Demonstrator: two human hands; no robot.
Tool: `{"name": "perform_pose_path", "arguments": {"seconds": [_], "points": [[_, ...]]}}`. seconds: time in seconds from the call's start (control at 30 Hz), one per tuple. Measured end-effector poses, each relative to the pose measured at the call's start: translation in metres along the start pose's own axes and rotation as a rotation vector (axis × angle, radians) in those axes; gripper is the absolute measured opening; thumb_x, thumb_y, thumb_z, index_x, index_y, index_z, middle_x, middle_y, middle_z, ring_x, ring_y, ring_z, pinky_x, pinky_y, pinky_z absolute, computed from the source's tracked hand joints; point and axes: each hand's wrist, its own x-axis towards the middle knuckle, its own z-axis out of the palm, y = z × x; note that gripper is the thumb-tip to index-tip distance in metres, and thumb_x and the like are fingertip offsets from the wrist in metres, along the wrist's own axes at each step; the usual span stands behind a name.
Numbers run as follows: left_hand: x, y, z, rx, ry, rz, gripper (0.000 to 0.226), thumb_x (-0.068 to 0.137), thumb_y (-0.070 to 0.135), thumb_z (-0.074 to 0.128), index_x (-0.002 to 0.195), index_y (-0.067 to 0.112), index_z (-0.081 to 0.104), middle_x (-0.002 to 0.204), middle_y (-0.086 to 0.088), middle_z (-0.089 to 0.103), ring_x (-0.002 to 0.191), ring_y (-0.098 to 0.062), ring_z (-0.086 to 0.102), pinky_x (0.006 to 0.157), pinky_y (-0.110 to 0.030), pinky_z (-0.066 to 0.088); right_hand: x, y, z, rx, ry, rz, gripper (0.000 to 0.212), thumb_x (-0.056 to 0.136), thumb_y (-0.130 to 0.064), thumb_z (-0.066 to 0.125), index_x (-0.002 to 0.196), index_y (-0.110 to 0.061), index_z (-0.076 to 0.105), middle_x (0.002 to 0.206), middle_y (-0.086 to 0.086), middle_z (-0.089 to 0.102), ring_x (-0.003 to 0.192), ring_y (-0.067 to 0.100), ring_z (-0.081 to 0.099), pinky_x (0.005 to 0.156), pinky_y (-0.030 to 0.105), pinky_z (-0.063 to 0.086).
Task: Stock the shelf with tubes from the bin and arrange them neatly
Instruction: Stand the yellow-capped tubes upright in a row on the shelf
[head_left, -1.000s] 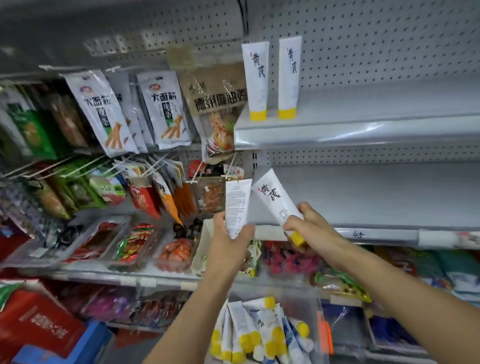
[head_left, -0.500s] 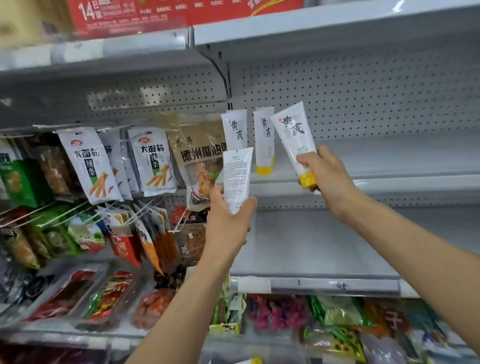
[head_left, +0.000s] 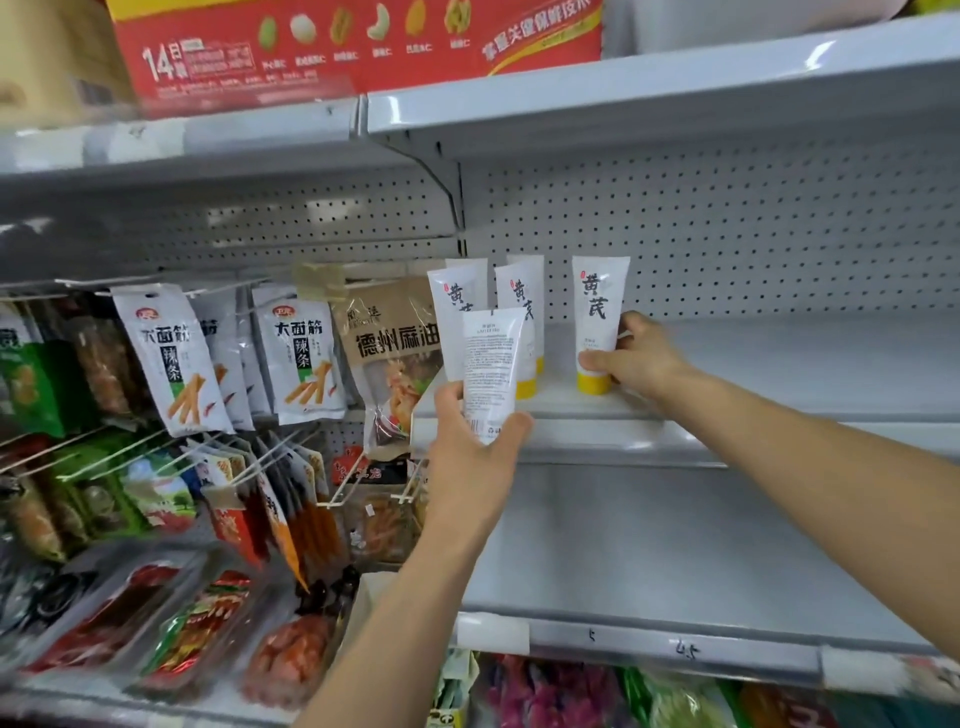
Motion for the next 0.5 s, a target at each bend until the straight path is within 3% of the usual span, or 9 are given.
{"name": "perform_pose_path", "arguments": {"seconds": [0.13, 0.33, 0.5], "points": [[0.005, -0.002, 0.006, 0.034, 0.026, 0.017, 0.046, 0.086, 0.025, 0.068, 0.120, 0.029, 0.038, 0.096, 0.020, 0.057, 0.082, -0.006, 0.061, 0.076, -0.037, 0.056, 0.013, 0.000, 0.001, -0.077, 0.001, -0.033, 0.049, 0.073, -0.015, 0.081, 0.113, -0.011, 0.053, 0.111, 0.008, 0.065, 0.100, 0.027, 0.064, 0.092, 0.044, 0.053], [0.010, -0.006, 0.009, 0.057, 0.039, 0.034, 0.045, 0.086, 0.029, 0.068, 0.118, 0.033, 0.037, 0.096, 0.022, 0.059, 0.082, -0.004, 0.062, 0.071, -0.029, 0.055, 0.029, 0.004, 0.002, -0.119, -0.001, -0.067, 0.054, 0.075, -0.018, 0.080, 0.120, -0.010, 0.051, 0.116, 0.008, 0.063, 0.103, 0.026, 0.063, 0.092, 0.041, 0.053], [0.012, -0.009, 0.010, 0.055, 0.050, 0.037, 0.045, 0.086, 0.030, 0.068, 0.120, 0.031, 0.039, 0.098, 0.022, 0.059, 0.083, -0.006, 0.063, 0.071, -0.031, 0.056, 0.032, 0.005, 0.002, -0.122, -0.008, -0.075, 0.056, 0.077, -0.018, 0.079, 0.123, -0.009, 0.048, 0.115, 0.004, 0.059, 0.104, 0.023, 0.060, 0.087, 0.033, 0.049]]}}
